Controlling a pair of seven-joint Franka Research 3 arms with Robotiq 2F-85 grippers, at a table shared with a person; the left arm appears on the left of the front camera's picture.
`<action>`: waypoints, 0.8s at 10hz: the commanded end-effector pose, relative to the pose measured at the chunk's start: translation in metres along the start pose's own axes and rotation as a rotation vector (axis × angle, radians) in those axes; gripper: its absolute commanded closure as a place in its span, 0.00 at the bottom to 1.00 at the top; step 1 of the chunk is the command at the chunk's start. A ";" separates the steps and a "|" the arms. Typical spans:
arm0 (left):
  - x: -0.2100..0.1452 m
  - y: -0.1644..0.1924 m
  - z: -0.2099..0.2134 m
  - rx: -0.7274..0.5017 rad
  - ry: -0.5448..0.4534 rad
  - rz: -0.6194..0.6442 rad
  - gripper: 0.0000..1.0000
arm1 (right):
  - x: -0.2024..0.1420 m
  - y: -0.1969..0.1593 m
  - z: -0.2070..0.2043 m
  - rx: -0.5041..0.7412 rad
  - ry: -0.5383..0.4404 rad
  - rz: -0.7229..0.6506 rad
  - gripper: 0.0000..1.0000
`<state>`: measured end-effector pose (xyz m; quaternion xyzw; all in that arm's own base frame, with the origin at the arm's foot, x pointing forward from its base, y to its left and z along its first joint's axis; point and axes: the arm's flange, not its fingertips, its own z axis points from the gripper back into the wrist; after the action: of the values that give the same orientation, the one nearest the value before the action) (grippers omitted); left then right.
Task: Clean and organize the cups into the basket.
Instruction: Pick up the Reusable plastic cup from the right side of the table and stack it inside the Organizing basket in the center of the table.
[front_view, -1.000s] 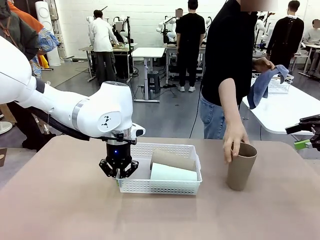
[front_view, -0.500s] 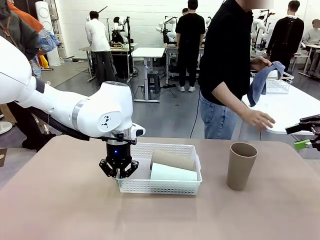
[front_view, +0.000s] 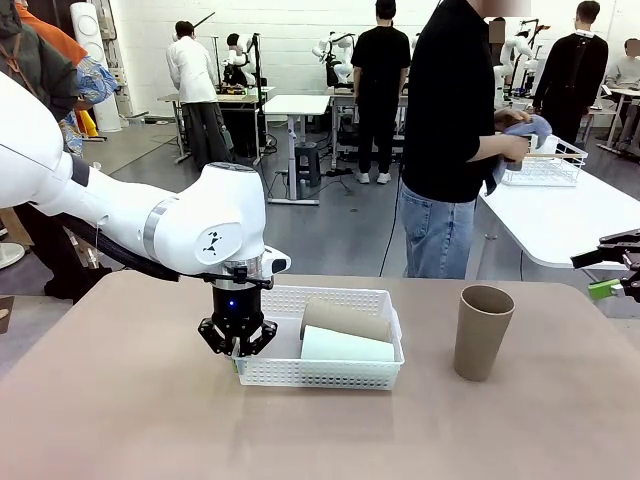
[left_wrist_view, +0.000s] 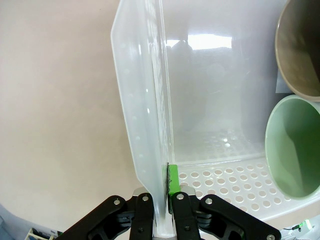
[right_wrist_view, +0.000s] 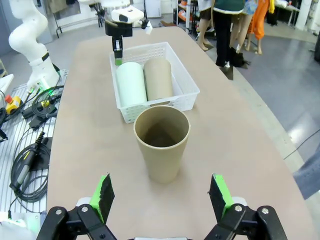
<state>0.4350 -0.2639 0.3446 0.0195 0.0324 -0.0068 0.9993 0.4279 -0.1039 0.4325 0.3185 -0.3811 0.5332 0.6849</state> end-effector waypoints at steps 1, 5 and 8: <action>-0.001 0.000 -0.002 0.005 0.002 -0.005 1.00 | -0.032 -0.017 -0.031 0.007 0.027 -0.050 0.00; -0.001 0.000 -0.002 0.005 0.002 -0.005 1.00 | -0.070 -0.035 -0.067 0.048 0.025 0.000 0.00; -0.001 0.000 -0.002 0.005 0.002 -0.005 1.00 | -0.078 -0.040 -0.084 0.065 -0.005 0.009 0.00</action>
<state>0.4350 -0.2639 0.3445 0.0196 0.0325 -0.0068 0.9993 0.4644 -0.0825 0.3253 0.3335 -0.3484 0.5484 0.6831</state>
